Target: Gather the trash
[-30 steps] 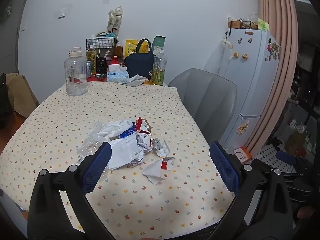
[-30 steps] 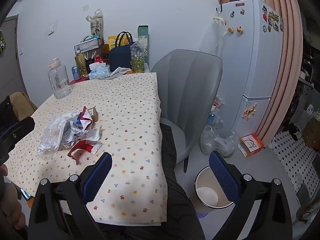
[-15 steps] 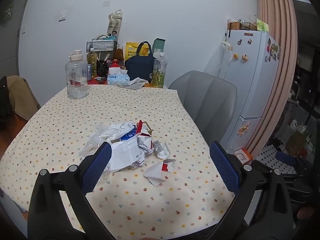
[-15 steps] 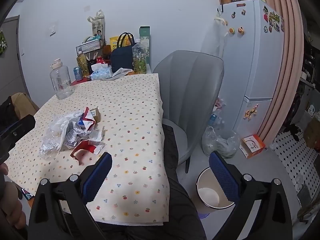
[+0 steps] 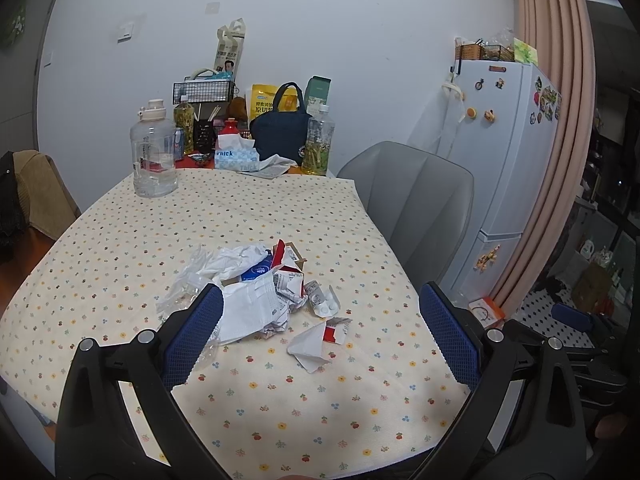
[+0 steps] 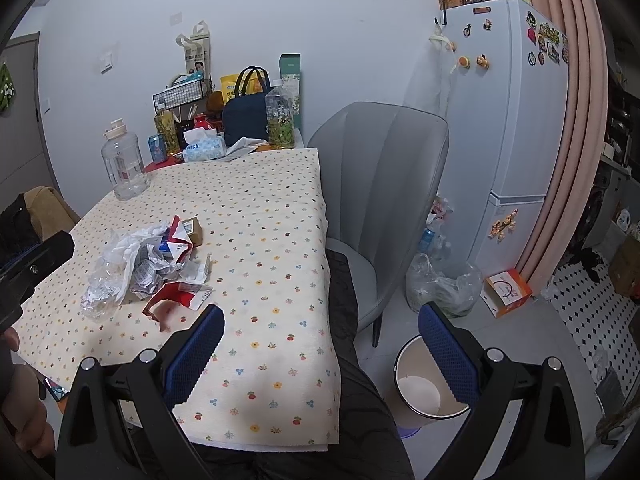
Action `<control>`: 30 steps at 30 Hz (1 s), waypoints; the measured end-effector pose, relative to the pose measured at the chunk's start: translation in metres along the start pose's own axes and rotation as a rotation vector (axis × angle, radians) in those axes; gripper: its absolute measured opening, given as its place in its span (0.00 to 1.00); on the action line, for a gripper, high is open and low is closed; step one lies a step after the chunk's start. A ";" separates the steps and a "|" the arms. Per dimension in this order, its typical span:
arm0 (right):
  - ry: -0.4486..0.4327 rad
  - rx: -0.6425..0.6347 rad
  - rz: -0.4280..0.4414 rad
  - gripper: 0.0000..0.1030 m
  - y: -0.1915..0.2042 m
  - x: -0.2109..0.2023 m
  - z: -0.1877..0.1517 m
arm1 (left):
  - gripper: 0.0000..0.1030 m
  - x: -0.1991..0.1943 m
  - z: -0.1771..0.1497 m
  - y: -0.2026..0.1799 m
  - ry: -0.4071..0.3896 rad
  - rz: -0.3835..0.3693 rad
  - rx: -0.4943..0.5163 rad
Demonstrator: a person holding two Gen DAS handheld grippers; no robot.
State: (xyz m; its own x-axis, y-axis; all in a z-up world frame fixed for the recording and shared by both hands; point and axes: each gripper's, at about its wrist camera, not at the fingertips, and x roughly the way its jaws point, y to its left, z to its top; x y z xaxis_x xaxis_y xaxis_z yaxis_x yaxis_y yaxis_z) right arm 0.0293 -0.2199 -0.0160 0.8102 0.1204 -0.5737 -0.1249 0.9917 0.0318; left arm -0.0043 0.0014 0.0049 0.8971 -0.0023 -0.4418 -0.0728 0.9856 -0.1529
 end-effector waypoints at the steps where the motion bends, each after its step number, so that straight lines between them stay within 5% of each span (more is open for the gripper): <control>1: 0.002 0.004 0.006 0.93 -0.001 0.000 0.000 | 0.95 0.000 0.000 0.000 0.000 0.001 0.000; 30: -0.008 0.016 0.000 0.93 -0.006 0.001 -0.002 | 0.95 0.003 -0.001 -0.003 0.002 0.002 0.006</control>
State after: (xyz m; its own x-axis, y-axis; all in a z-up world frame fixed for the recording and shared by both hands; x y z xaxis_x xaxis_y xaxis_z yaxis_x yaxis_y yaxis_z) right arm 0.0303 -0.2260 -0.0183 0.8150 0.1208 -0.5667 -0.1157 0.9923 0.0452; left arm -0.0020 -0.0016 0.0031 0.8959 -0.0010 -0.4442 -0.0719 0.9865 -0.1472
